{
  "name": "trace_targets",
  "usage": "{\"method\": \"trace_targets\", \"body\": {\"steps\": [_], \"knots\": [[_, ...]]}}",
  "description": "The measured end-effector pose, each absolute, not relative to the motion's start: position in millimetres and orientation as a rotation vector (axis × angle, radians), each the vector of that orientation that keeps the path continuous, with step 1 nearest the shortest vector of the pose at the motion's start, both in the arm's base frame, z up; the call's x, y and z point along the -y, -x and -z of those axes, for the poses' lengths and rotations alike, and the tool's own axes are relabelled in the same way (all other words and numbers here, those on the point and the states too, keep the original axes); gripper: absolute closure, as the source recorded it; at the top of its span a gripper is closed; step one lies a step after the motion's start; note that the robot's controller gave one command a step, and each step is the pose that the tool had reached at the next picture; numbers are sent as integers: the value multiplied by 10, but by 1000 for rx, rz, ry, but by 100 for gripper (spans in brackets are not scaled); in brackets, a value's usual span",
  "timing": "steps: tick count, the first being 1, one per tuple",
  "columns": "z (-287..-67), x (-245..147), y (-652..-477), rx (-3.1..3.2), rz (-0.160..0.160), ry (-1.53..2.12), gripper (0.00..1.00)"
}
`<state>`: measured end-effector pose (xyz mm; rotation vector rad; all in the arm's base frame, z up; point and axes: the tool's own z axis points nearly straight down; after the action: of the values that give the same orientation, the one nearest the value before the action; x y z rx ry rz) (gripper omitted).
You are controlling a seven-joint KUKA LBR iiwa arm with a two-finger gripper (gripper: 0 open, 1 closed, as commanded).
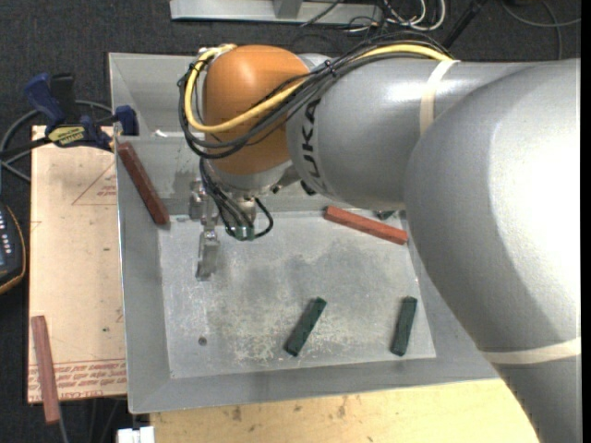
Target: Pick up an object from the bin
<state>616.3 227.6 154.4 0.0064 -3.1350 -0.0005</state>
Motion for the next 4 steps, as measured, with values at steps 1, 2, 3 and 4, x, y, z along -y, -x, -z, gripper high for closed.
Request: {"method": "trace_targets", "body": {"steps": [1,2,3,4], "knots": [[-667,-1715,-6424,3122,-2,-321,0],[-903,-1316,-6459,3008,-1,-922,0],[-1301,-458,-6050,3038,-5,-809,0],[-1147,-140,-5284,3054,2,-706,0]]}}
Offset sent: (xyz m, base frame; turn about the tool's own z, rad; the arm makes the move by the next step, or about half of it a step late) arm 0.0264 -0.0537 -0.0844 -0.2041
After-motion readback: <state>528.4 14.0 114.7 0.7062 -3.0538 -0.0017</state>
